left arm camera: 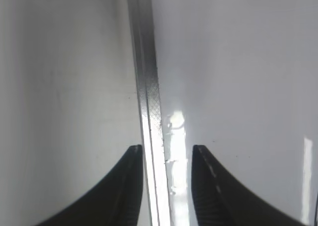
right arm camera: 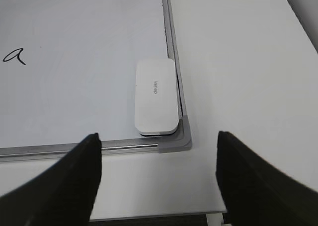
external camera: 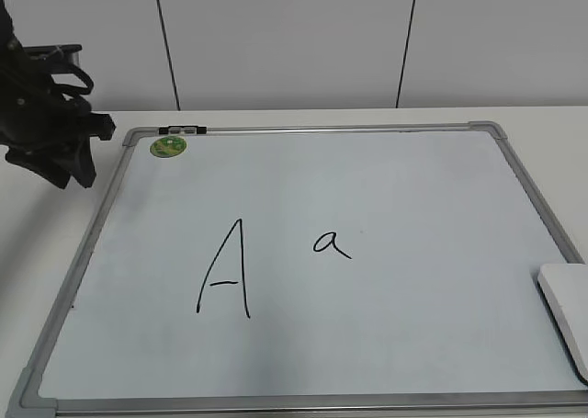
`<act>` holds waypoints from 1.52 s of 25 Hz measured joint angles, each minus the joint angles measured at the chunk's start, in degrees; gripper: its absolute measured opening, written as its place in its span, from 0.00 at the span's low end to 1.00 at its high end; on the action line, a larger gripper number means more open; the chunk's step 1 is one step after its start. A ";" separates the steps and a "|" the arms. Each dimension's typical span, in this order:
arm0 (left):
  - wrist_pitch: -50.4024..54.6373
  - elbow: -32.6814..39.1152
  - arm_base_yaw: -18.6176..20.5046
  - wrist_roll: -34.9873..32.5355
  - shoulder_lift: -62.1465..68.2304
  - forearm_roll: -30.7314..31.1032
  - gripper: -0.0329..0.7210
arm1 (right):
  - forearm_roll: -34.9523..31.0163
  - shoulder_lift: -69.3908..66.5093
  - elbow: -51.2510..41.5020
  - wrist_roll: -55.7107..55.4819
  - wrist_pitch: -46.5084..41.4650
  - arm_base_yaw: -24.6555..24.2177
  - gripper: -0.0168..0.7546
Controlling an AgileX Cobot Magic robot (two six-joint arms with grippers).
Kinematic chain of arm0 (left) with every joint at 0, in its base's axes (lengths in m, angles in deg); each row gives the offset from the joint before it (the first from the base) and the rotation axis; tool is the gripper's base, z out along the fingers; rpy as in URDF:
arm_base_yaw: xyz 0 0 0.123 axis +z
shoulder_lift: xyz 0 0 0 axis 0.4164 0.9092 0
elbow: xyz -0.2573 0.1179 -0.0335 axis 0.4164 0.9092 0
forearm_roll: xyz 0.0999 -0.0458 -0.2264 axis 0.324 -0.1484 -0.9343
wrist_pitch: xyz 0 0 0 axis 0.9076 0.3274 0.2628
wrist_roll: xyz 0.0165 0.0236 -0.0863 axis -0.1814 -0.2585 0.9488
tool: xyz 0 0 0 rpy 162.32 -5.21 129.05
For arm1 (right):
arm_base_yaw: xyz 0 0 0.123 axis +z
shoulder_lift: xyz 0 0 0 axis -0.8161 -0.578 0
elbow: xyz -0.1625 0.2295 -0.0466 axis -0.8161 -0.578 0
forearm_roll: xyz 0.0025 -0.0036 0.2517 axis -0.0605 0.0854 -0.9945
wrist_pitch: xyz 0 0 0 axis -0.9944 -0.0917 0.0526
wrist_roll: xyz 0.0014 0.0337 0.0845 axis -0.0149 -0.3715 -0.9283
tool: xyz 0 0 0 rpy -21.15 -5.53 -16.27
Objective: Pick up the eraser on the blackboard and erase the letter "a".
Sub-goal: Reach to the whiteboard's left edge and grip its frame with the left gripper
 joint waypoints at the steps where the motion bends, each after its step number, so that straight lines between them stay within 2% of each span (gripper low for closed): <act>1: 0.13 -0.08 0.00 0.00 0.47 0.38 0.37 | 0.00 0.00 0.00 0.00 0.00 0.00 0.71; 8: 0.56 -0.21 0.00 0.50 3.70 2.12 0.37 | 0.00 0.00 0.00 0.00 0.00 0.00 0.71; 34: -1.14 -0.48 0.00 1.70 11.63 2.24 0.37 | -1.90 0.00 0.00 0.00 0.00 0.00 0.71; 38: -1.04 -0.68 0.00 1.79 11.95 1.48 0.30 | -2.00 0.00 0.00 0.00 0.00 0.00 0.71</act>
